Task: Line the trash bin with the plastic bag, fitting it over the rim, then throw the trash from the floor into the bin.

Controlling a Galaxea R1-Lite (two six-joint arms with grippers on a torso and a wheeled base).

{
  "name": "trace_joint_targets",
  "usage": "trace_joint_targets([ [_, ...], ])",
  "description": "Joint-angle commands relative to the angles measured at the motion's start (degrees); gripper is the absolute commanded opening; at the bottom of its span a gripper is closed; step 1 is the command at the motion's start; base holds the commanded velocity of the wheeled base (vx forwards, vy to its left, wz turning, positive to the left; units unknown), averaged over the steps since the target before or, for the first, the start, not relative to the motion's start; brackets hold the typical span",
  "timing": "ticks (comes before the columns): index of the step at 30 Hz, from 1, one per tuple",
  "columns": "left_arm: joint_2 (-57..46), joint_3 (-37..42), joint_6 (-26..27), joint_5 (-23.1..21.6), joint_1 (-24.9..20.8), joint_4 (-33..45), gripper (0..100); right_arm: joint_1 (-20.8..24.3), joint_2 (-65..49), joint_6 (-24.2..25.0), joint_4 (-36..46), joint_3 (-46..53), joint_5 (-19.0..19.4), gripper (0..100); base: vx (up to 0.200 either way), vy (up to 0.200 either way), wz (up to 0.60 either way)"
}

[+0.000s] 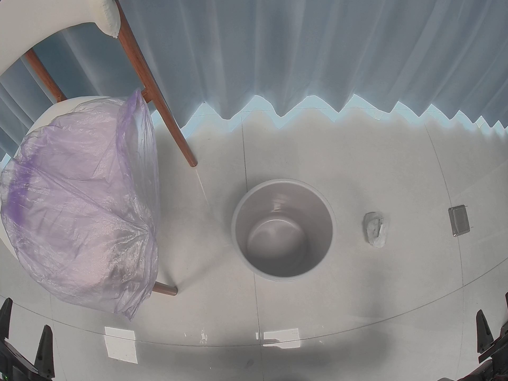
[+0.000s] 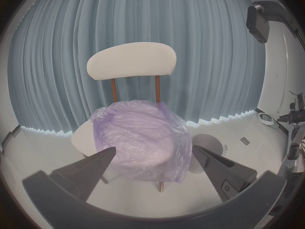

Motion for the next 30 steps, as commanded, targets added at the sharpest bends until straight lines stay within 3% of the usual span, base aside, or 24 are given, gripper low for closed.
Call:
trace_joint_targets([
  [1,2.9,-5.4,-0.4,-2.3,-1.0,1.6,100,0.0,-1.0,0.6,0.0,1.0,0.0,100,0.000,0.000,0.00],
  [10,23.9,-19.9,-0.6,-9.0,-8.1,1.3,100,0.0,-1.0,1.0,0.0,1.0,-0.2,100,0.000,0.000,0.00],
  [16,37.9,-30.4,-0.6,-15.7,-15.7,1.4,100,0.0,-1.0,0.9,0.0,1.0,-0.2,100,0.000,0.000,0.00],
  [19,43.5,-33.6,-0.3,-18.6,-17.0,1.3,100,0.0,-1.0,0.9,0.0,1.0,-0.2,100,0.000,0.000,0.00],
  [30,59.9,-40.5,6.7,-19.2,-19.8,-0.3,100,0.0,-1.0,0.9,0.0,1.0,-0.1,100,0.000,0.000,0.00],
])
